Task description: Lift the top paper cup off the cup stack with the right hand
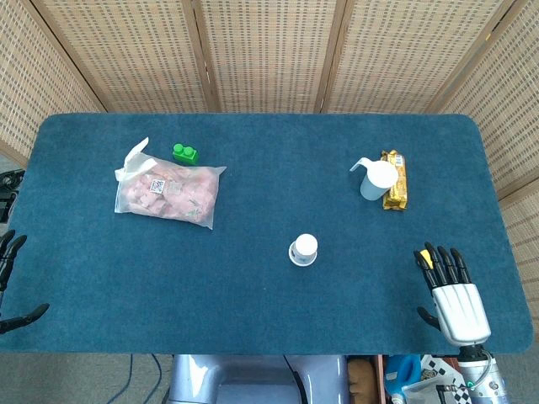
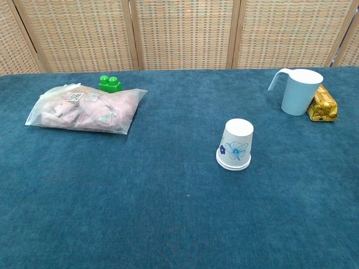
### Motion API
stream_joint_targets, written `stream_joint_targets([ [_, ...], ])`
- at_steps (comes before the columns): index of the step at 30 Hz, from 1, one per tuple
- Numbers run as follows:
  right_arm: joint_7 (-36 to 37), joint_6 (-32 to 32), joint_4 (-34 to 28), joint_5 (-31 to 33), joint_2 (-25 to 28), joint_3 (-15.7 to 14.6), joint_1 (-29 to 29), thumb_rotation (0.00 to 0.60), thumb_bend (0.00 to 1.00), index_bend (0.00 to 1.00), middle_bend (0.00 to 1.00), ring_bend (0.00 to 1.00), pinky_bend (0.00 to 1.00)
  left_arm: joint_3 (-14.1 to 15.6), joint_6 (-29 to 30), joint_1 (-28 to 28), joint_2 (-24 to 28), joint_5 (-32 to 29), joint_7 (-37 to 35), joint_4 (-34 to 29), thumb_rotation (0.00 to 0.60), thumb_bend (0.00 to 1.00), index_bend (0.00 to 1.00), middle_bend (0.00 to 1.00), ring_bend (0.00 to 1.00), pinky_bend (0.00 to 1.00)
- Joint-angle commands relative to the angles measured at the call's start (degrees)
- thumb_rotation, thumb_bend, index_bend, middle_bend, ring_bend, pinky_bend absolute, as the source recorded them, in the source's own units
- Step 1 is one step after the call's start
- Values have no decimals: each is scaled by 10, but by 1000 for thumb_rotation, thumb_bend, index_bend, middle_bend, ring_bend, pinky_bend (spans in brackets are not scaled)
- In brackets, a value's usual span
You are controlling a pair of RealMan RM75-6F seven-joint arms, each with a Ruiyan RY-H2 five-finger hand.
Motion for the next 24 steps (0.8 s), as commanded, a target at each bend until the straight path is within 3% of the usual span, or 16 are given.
stream_joint_targets([
  [1, 6, -3, -2, 1, 1, -1, 1, 600, 0, 0, 0, 0, 0, 0, 0, 0, 0, 0, -2, 0, 600, 0, 0, 0, 0, 0],
  [6, 50, -24, -22, 7, 7, 1, 14, 600, 0, 0, 0, 0, 0, -2, 1, 1, 0, -5, -4, 0, 600, 0, 0, 0, 0, 0],
  [14, 116, -129, -82, 41, 25, 43, 94, 600, 0, 0, 0, 0, 0, -8, -7, -5, -8, -21, 21, -8, 600, 0, 0, 0, 0, 0],
  [19, 168, -254, -117, 154, 20, 96, 172, 600, 0, 3, 0, 0, 0, -14, -19, -12, -9, -41, 26, -10, 600, 0, 0, 0, 0, 0],
  [24, 115, -312, -109, 258, -5, 125, 229, 600, 0, 117, 0, 0, 0, -20, -28, -18, -8, -56, 23, -10, 600, 0, 0, 0, 0, 0],
])
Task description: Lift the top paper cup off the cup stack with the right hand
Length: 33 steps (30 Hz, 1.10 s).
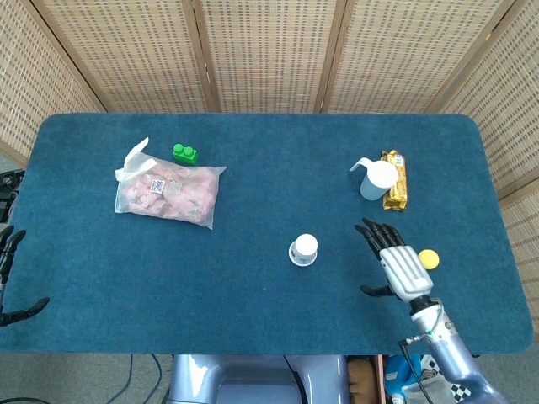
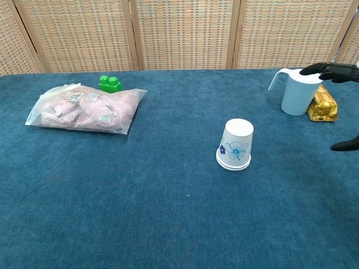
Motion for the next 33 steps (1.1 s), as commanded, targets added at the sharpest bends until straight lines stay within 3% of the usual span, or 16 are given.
stream_joint_targets([
  [1, -38, -62, 1, 108, -31, 41, 67, 600, 0, 126, 0, 0, 0, -2, -6, -4, 1, -6, -2, 0, 600, 0, 0, 0, 0, 0],
  [6, -97, -65, 34, 207, -86, 59, 116, 600, 10, 153, 0, 0, 0, -6, -12, -7, 5, -17, -10, 2, 600, 0, 0, 0, 0, 0],
  [14, -117, -68, 64, 319, -142, 76, 165, 600, 100, 214, 0, 0, 0, -8, -21, -12, 9, -24, -20, 3, 600, 0, 0, 0, 0, 0],
  [22, -137, -66, 78, 361, -171, 67, 196, 600, 188, 283, 0, 0, 0, -9, -24, -14, 13, -29, -28, 3, 600, 0, 0, 0, 0, 0],
  [33, -148, -47, 95, 367, -182, 59, 210, 600, 261, 372, 0, 0, 0, -9, -25, -15, 17, -29, -37, 5, 600, 0, 0, 0, 0, 0],
])
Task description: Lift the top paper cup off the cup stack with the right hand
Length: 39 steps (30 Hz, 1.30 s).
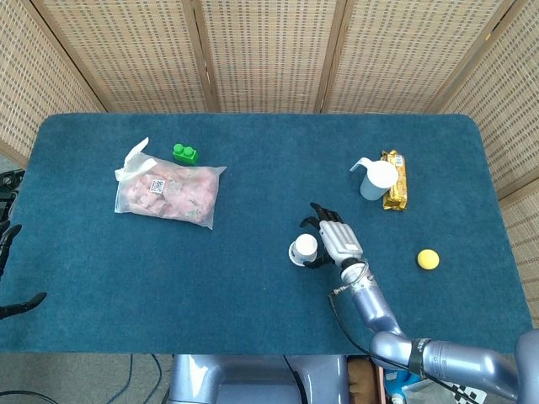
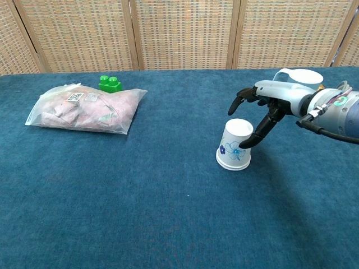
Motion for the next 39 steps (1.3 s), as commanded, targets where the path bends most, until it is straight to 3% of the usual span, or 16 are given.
stream_joint_targets([
  [1, 0, 3, 0, 0, 0, -2, 1, 600, 267, 384, 0, 0, 0, 0, 0, 0, 1, 0, -1, 0, 600, 0, 0, 0, 0, 0],
  [28, 18, 11, -2, -11, 9, -11, 5, 600, 347, 456, 0, 0, 0, 3, -4, -4, 3, 3, -4, -1, 600, 0, 0, 0, 0, 0],
  [39, 41, 36, -113, -65, 79, 6, -12, 600, 349, 456, 0, 0, 0, 4, -3, -4, 1, 3, 4, -4, 600, 0, 0, 0, 0, 0],
])
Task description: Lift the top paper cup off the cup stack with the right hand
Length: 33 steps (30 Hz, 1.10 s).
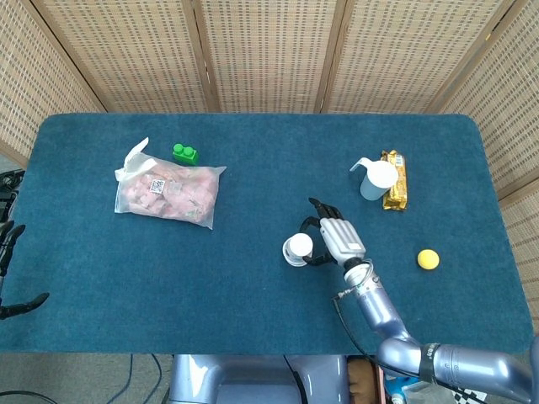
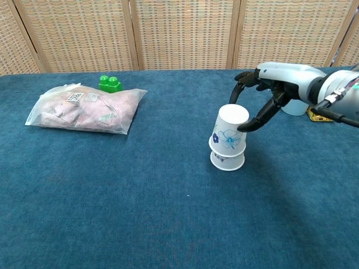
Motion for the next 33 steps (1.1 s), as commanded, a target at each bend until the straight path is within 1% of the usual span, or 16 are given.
stream_joint_targets([
  [1, 9, 15, -56, -27, 40, 12, -9, 600, 349, 456, 0, 0, 0, 0, 1, 0, -1, 0, 1, 0, 600, 0, 0, 0, 0, 0],
  [8, 10, 36, -136, -51, 114, 24, -25, 600, 349, 456, 0, 0, 0, 2, 2, 0, -2, 3, 6, -2, 600, 0, 0, 0, 0, 0],
  [11, 6, 43, -143, -57, 134, 21, -31, 600, 349, 456, 0, 0, 0, 3, 2, 1, -3, 5, 8, -3, 600, 0, 0, 0, 0, 0],
  [14, 5, 44, -136, -59, 146, 11, -37, 600, 349, 456, 0, 0, 0, 4, 4, 2, -3, 8, 8, -4, 600, 0, 0, 0, 0, 0],
  [18, 21, 37, -114, -65, 155, -8, -52, 600, 349, 457, 0, 0, 0, 5, 8, 4, -3, 9, 7, -4, 600, 0, 0, 0, 0, 0],
  [23, 50, 22, -68, -87, 152, -38, -72, 600, 349, 459, 0, 0, 0, 4, 6, 2, -5, 5, 12, -4, 600, 0, 0, 0, 0, 0],
  [25, 67, 2, -27, -79, 136, -55, -78, 600, 349, 459, 0, 0, 0, 5, 1, 0, -8, 6, 20, -6, 600, 0, 0, 0, 0, 0],
  [30, 91, -20, 37, -93, 99, -70, -81, 600, 349, 459, 0, 0, 0, 4, -4, -4, -13, -1, 31, -7, 600, 0, 0, 0, 0, 0],
  [33, 101, -25, 58, -102, 84, -72, -82, 600, 349, 459, 0, 0, 0, 3, -4, -5, -14, -6, 33, -8, 600, 0, 0, 0, 0, 0],
])
